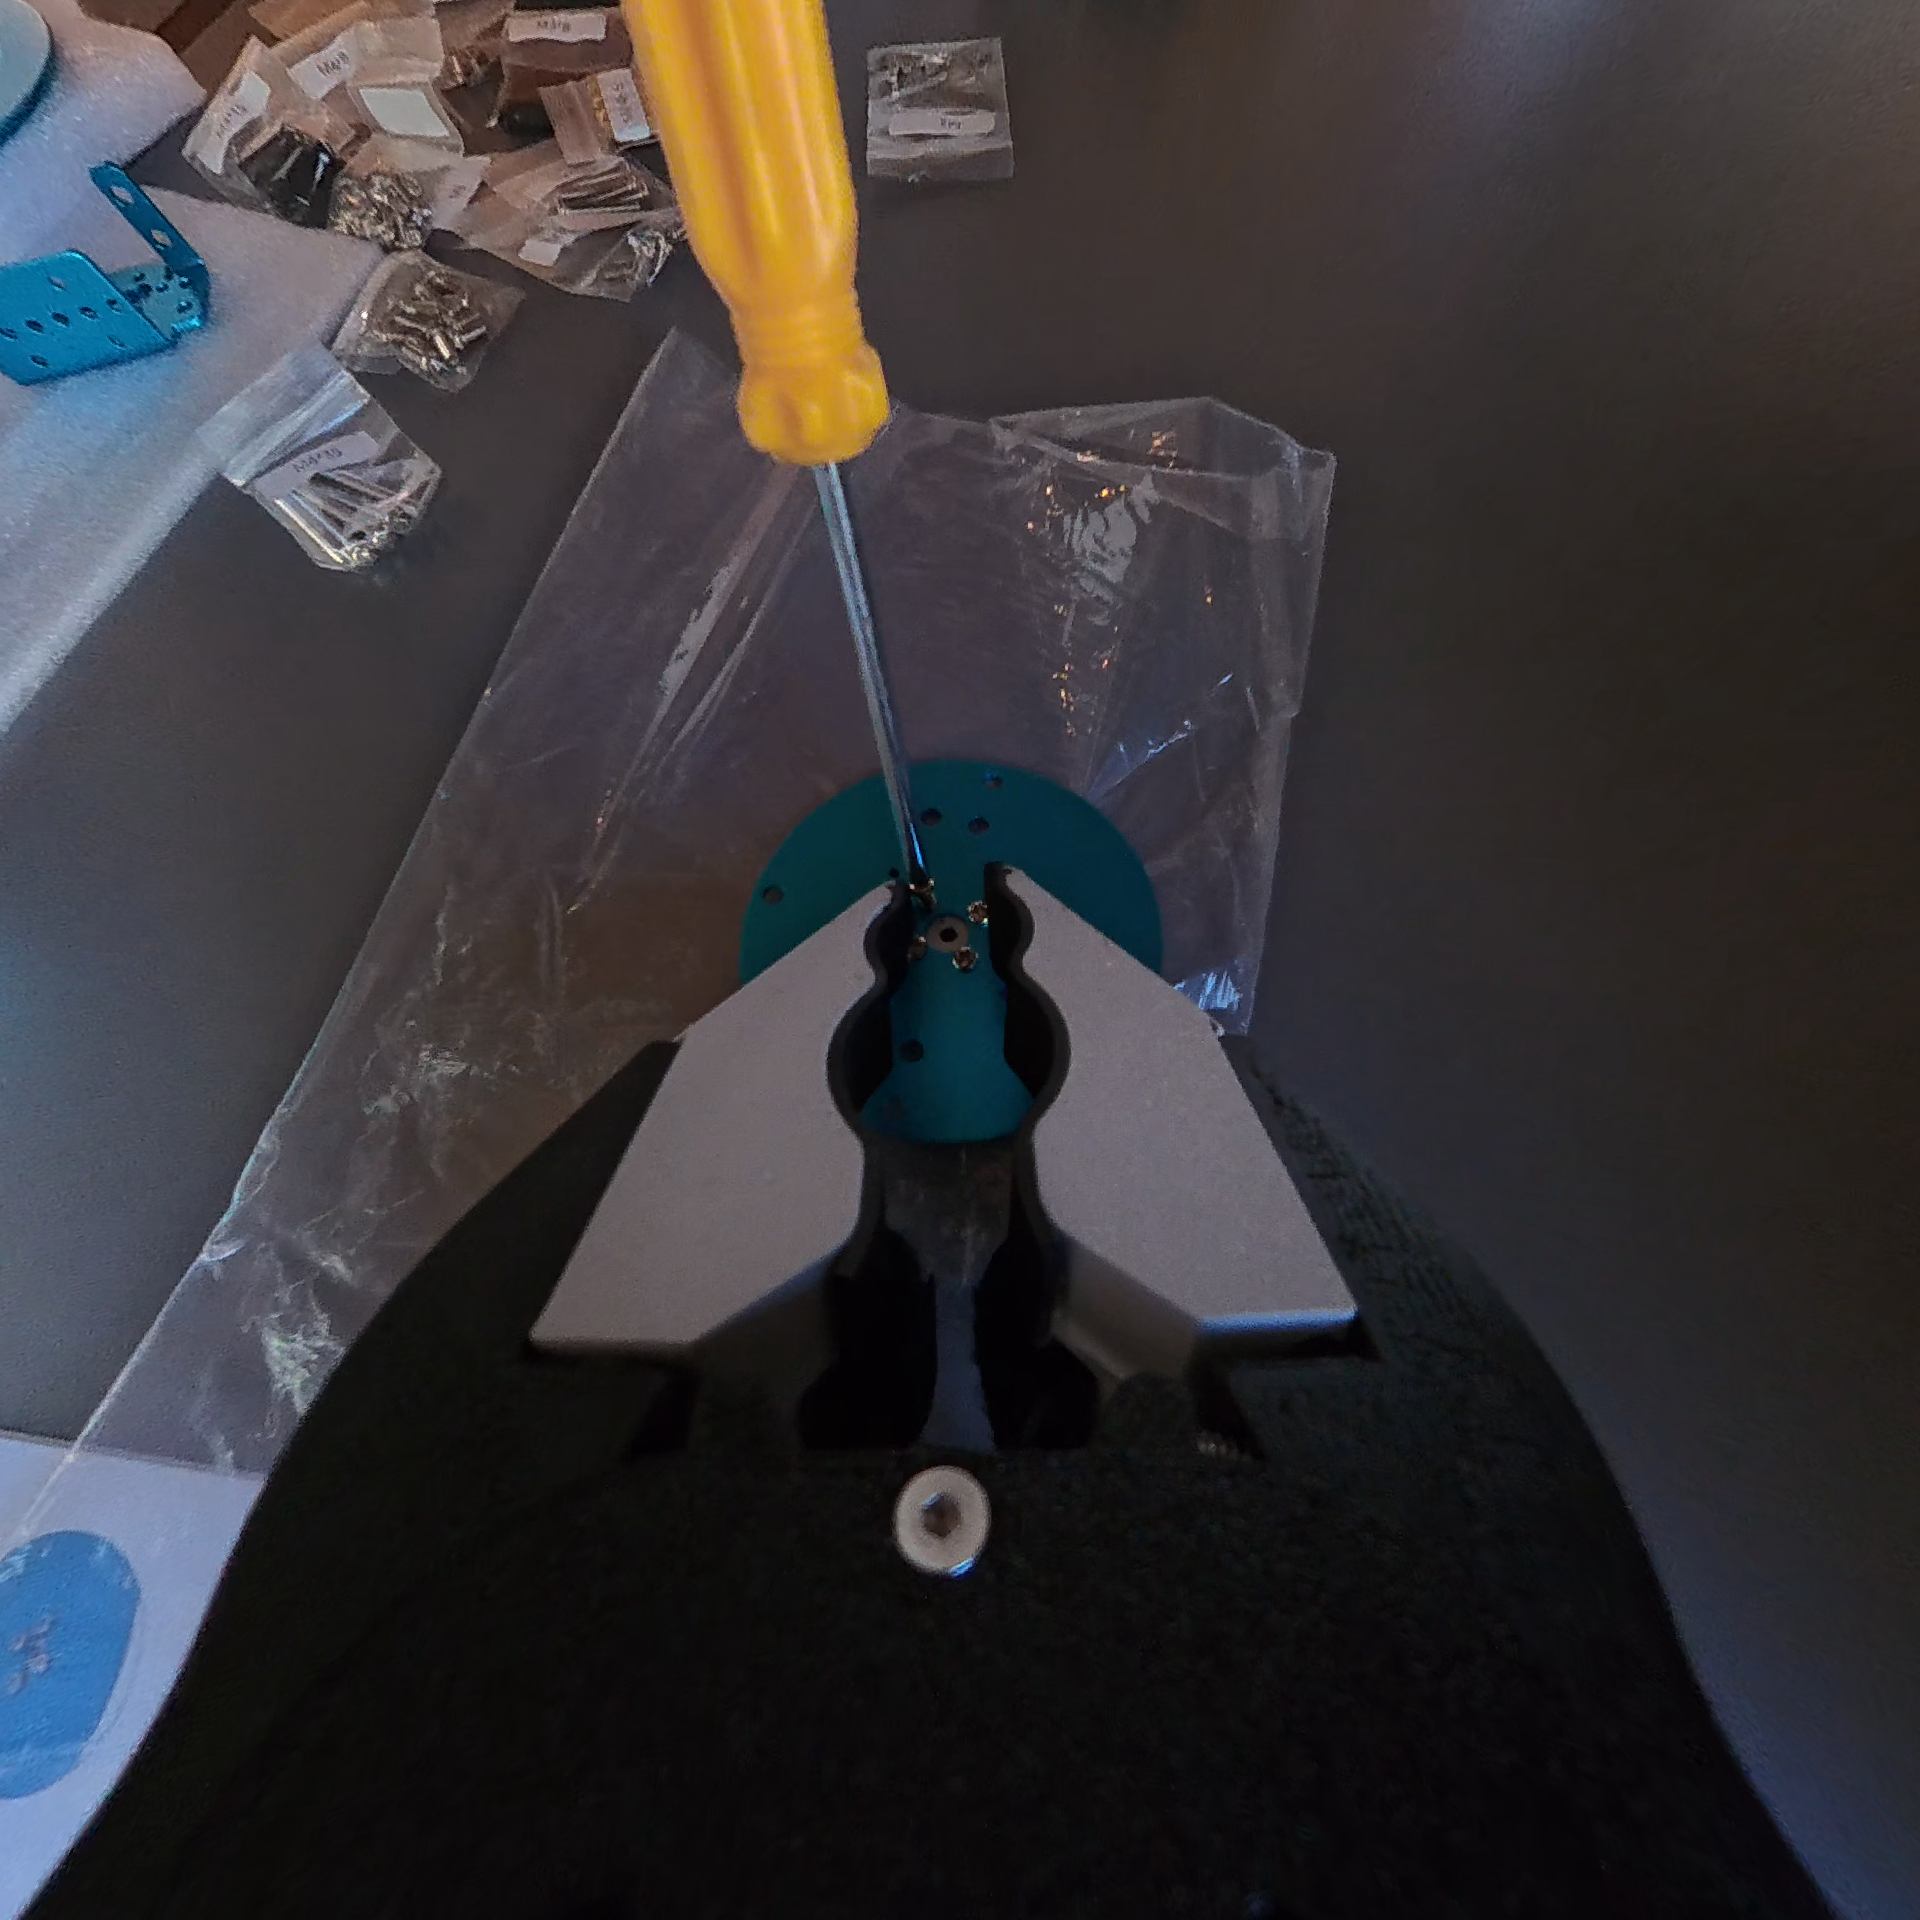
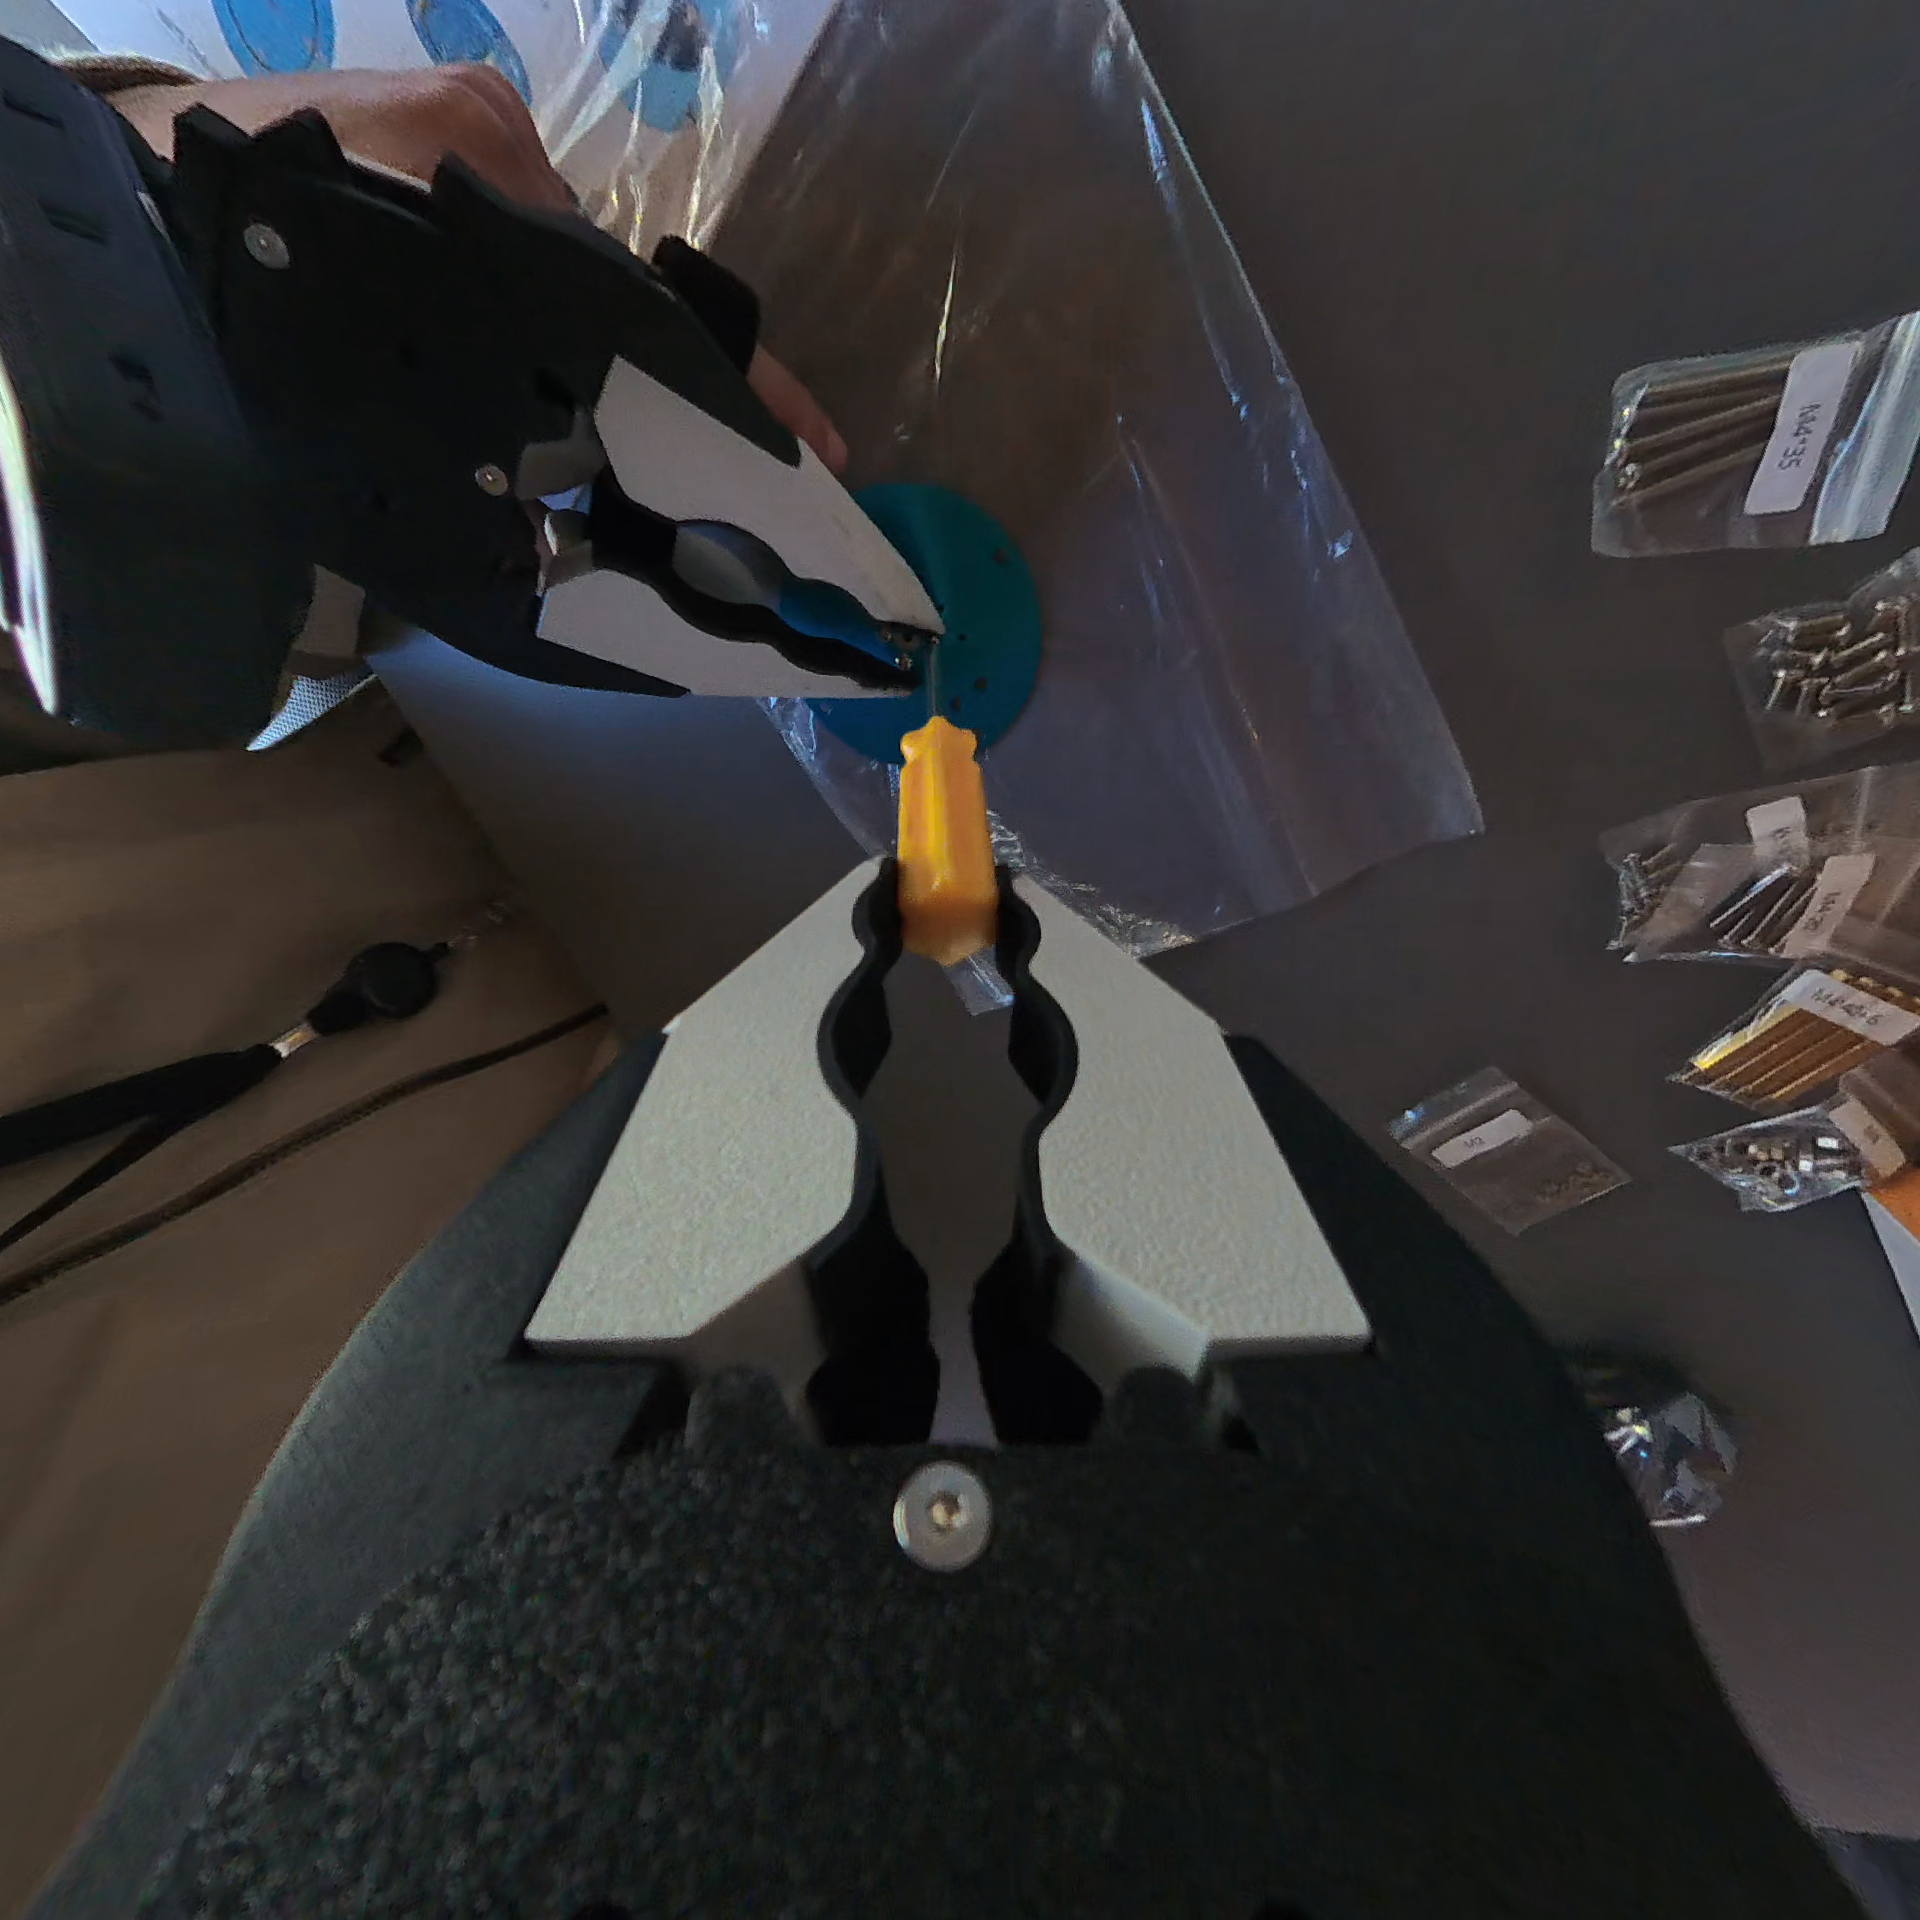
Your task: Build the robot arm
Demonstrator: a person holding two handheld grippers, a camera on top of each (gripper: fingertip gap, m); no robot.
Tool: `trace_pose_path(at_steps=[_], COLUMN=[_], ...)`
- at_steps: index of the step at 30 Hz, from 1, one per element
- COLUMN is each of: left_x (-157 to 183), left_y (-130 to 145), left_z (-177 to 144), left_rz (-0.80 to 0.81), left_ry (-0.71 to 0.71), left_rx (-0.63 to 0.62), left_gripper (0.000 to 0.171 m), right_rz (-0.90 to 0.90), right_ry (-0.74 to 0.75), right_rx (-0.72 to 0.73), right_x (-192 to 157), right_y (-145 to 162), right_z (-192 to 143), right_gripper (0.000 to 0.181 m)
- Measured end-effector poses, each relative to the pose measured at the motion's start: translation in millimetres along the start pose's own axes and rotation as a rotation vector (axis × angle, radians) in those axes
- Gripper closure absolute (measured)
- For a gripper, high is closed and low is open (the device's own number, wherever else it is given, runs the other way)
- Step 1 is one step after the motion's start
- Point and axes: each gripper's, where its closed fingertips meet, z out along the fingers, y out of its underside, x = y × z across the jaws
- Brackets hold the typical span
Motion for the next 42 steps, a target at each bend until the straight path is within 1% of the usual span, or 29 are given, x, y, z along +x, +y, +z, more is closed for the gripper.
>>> trace_pose_path(at_steps=[2, 4, 5, 7, 9, 10, 11, 12, 13, 14, 17, 20, 21, 22, 23, 25, 26, 28, 29, 30, 33, 35, 38, 41, 42], left_x=[-2, -6, -8, -8, -8, -6, -5, -6, -8, -10, -9, -9, -8, -7, -8, -8, -9, -10, -10, -10, -11, -11, -9, -10, -10], left_y=[0, -1, -4, -20, -36, -42, -44, -44, -44, -44, -45, -44, -44, -44, -44, -44, -44, -44, -44, -44, -44, -44, -44, -44, -41], left_z=[-1, -2, -3, -8, -13, -14, -13, -11, -10, -11, -11, -9, -9, -8, -8, -8, -8, -8, -7, -7, -6, -5, -5, -8, -11], left_rz=[0.002, -0.011, -0.016, -0.013, -0.002, 0.003, 0.008, 0.017, 0.031, 0.045, -0.006, 0.006, 0.004, 0.001, -0.002, -0.011, -0.025, -0.047, -0.050, -0.052, -0.068, -0.066, -0.063, -0.071, -0.059], left_ry=[-0.012, -0.031, -0.041, -0.057, -0.073, -0.070, -0.071, -0.081, -0.108, -0.123, -0.075, -0.066, -0.059, -0.053, -0.055, -0.037, -0.032, -0.019, -0.016, -0.011, -0.003, -0.001, 0.006, 0.013, 0.012], left_rx=[0.002, 0.005, 0.019, 0.094, 0.174, 0.198, 0.204, 0.200, 0.197, 0.201, 0.227, 0.240, 0.243, 0.245, 0.243, 0.248, 0.247, 0.245, 0.244, 0.243, 0.239, 0.239, 0.240, 0.250, 0.243], left_gripper=[0.153, 0.140, 0.139, 0.139, 0.143, 0.150, 0.156, 0.156, 0.164, 0.166, 0.168, 0.167, 0.167, 0.167, 0.167, 0.168, 0.168, 0.168, 0.167, 0.167, 0.167, 0.167, 0.167, 0.167, 0.161], right_rz=[-0.018, -0.042, -0.055, -0.086, -0.107, -0.119, -0.128, -0.140, -0.162, -0.184, -0.274, -0.424, -0.474, -0.524, -0.572, -0.641, -0.678, -0.749, -0.766, -0.777, -0.829, -0.871, -0.913, -0.944, -0.952], right_ry=[0.023, 0.043, 0.053, 0.072, 0.081, 0.081, 0.081, 0.080, 0.082, 0.082, 0.067, 0.033, 0.039, 0.033, -0.009, -0.129, -0.172, -0.280, -0.321, -0.343, -0.393, -0.389, -0.412, -0.447, -0.458], right_rx=[-0.008, -0.017, -0.022, -0.034, -0.047, -0.052, -0.056, -0.060, -0.061, -0.057, -0.027, 0.012, 0.072, 0.165, 0.278, 0.532, 0.668, 0.951, 1.069, 1.122, 1.162, 1.108, 1.072, 1.009, 0.971], right_x=[-2, -5, -6, -8, -9, -10, -10, -11, -11, -11, -14, -16, -13, -12, -13, -15, -11, -3, -2, -1, -14, -18, -20, -23, -24], right_y=[0, 0, 0, -1, -1, -1, -2, -2, -2, -3, -6, -6, -8, -13, -16, -17, -15, -7, -5, -2, -4, -9, -17, -22, -23], right_z=[0, 0, 0, 0, 0, 1, 1, 1, 1, 1, 3, 3, 1, -2, -8, -22, -27, -25, -23, -16, -4, 5, 7, 7, 9], right_gripper=[0.165, 0.165, 0.165, 0.165, 0.165, 0.165, 0.165, 0.165, 0.165, 0.165, 0.164, 0.149, 0.149, 0.149, 0.147, 0.137, 0.137, 0.135, 0.126, 0.129, 0.131, 0.137, 0.161, 0.164, 0.164])
